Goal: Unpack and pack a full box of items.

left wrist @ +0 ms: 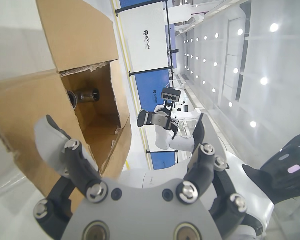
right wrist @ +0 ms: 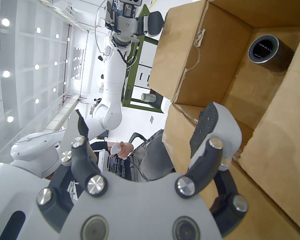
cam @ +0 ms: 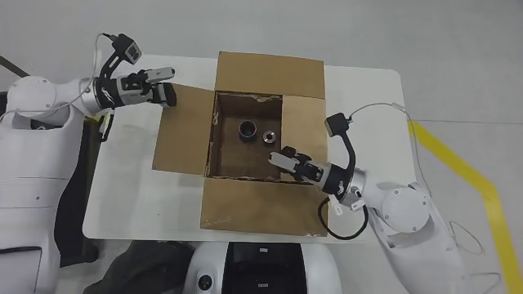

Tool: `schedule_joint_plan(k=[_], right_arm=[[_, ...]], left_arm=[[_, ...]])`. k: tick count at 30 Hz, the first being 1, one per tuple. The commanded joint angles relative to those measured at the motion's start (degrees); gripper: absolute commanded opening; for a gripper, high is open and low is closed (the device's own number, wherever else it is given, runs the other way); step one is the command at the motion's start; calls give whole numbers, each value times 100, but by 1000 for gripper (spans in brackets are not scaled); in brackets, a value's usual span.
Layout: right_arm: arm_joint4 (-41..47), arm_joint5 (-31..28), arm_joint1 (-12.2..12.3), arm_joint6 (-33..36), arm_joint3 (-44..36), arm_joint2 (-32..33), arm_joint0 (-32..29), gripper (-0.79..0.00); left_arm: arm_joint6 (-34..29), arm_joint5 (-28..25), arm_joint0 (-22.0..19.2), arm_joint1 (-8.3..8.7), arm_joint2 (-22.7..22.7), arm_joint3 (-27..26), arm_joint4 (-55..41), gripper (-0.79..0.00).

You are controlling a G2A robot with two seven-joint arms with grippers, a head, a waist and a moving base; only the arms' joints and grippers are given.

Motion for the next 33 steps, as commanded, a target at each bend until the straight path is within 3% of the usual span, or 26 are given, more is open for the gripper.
schedule_joint_plan(k=[1,6,12,23,33], right_arm=[[74,10,12,67,-17,19,-29,0],[244,48,46,222,-49,76,-101,0],[427,-18,101,274,-156,271,-384,0],[851,-158,210,938,-72,435,-714,0],[929,-180,211,966,6,402,-664,0]], left_arm=[[39,60,64,18,-93,-169,-20,0],[207,284,131,33,-86,-673,60,0],[559,607,12,-22,406,-1051,301,0],[1253,1041,-514,-198,1314,-958,467,0],[1252,1046,-527,-200,1333,-957,496,0]])
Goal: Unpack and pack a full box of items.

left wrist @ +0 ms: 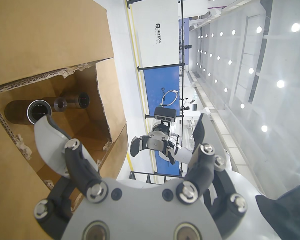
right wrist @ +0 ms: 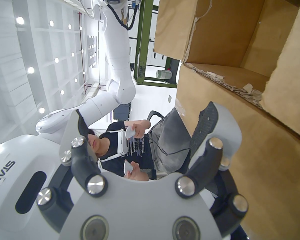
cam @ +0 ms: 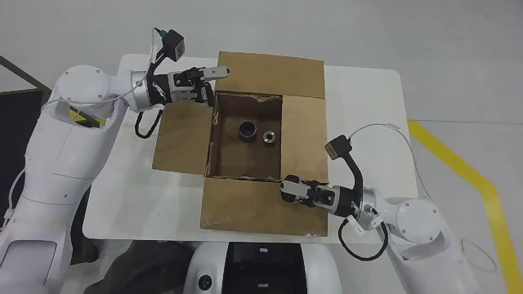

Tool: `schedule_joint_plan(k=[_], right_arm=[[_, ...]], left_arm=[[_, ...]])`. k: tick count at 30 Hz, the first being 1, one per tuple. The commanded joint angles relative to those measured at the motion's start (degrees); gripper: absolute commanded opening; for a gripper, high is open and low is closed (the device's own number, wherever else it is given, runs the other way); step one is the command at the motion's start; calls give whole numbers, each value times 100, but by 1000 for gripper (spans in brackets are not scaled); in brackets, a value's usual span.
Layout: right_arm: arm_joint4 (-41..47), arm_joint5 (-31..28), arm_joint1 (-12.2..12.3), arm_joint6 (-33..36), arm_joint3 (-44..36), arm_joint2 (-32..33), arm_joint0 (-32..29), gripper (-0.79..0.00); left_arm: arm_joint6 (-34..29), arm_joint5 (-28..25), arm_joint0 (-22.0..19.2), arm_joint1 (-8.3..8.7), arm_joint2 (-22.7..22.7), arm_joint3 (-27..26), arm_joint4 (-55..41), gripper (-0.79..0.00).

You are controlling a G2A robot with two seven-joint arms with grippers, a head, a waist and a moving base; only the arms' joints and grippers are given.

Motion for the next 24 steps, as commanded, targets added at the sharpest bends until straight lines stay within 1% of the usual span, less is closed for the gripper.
schedule_joint_plan(k=[1,11,13,15,20,24], right_arm=[[0,0,0,0,0,0,0,0],[4,3,-1,-25,0,-5,-3,0],[10,16,-1,-125,-14,-46,-17,0],[25,27,5,-172,-44,-77,-48,0],[12,24,36,-186,-158,-108,-196,0],[-30,0,67,-148,-287,-132,-361,0]], left_arm=[[0,0,0,0,0,0,0,0],[33,-3,7,-1,3,-19,20,0],[160,51,42,-6,46,-172,110,0],[210,212,5,-20,126,-306,141,0],[337,507,-164,-90,493,-506,256,0],[456,701,-383,-184,943,-577,432,0]])
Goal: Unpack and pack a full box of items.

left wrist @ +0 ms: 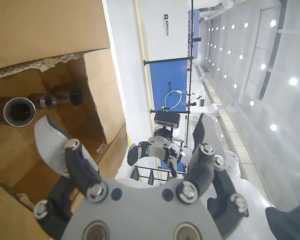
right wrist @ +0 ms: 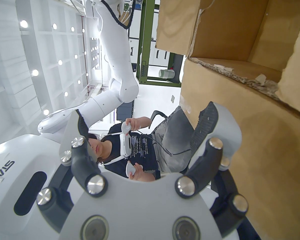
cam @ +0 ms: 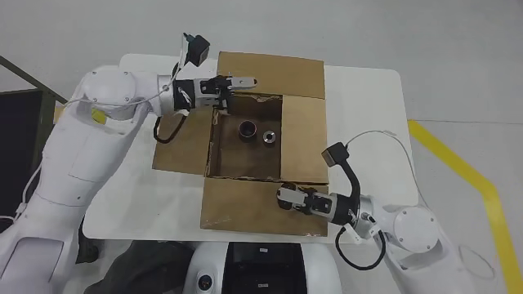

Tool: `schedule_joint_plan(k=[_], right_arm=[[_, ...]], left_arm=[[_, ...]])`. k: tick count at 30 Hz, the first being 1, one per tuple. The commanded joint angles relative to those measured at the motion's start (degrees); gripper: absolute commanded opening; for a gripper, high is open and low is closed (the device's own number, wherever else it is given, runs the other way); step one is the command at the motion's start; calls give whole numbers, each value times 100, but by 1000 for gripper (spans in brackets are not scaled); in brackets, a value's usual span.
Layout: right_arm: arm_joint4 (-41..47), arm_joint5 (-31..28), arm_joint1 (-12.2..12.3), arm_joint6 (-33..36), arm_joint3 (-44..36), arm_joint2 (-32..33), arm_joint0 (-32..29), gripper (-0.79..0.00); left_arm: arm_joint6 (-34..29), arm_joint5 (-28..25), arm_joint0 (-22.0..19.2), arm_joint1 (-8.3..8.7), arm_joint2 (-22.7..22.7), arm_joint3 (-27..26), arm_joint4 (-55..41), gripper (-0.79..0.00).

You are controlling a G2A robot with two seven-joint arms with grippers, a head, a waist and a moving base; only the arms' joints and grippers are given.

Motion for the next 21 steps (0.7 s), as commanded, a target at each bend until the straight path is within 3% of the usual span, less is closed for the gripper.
schedule_joint_plan(k=[1,10,21], right_arm=[[-25,-21,15,21,-63,-8,-73,0],[15,-76,73,93,-141,-33,-208,0],[96,-154,125,97,-3,-95,-197,0]], left_arm=[[60,94,-130,-53,266,-26,117,0],[358,332,-657,-320,1128,140,254,0],[837,-79,-1152,-744,2181,842,647,0]])
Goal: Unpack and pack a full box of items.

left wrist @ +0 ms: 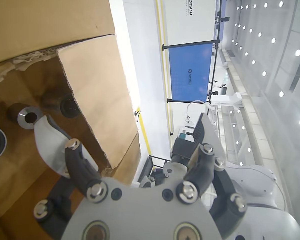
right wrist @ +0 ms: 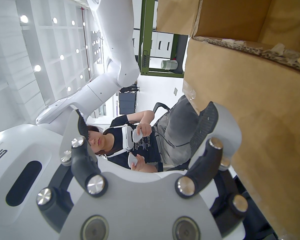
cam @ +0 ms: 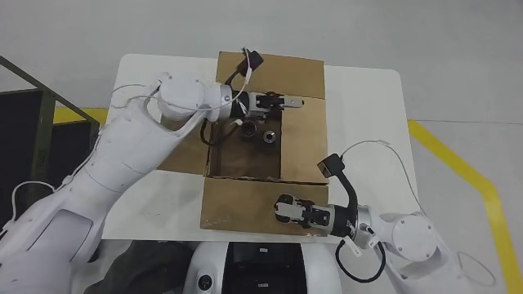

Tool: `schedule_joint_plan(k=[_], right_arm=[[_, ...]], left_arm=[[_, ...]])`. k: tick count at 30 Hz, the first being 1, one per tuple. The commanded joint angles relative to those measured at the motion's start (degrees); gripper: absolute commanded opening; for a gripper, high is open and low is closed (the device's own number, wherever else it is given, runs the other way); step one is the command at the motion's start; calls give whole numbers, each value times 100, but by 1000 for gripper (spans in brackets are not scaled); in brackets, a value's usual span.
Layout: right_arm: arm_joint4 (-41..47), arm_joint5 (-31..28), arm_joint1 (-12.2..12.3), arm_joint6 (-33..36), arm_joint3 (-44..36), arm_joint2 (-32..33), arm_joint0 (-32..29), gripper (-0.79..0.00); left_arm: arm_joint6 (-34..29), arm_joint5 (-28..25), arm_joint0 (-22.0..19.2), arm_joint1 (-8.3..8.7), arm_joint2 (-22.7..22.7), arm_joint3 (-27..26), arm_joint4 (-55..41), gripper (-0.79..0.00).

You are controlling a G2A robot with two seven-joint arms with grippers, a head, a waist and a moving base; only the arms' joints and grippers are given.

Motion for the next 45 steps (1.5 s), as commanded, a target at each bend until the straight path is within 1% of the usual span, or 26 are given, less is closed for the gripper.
schedule_joint_plan(k=[1,6,12,16,20,25,33,40,45], right_arm=[[31,6,6,-15,21,-17,15,0],[96,51,13,-235,38,-53,45,0],[29,148,22,-565,-119,-98,2,0],[-22,196,35,-666,-183,-131,-35,0],[-68,291,45,-763,-173,-180,-43,0],[-147,529,47,-986,-99,-253,10,0],[-156,712,40,-1249,62,-389,144,0],[-253,595,44,-1706,28,-316,91,0],[-326,300,67,-2145,-149,-62,-200,0]], left_arm=[[72,-33,-105,-91,207,170,88,0],[239,-153,-311,-295,524,548,166,0],[389,-341,-485,-518,759,956,130,0],[418,-451,-547,-642,855,1160,72,0],[406,-543,-572,-730,860,1309,-44,0],[253,-737,-526,-756,688,1329,-271,0],[-38,-881,-294,-708,230,1035,-831,0],[-202,-747,-174,-721,54,841,-1126,0],[-321,-701,-154,-751,1,802,-1236,0]])
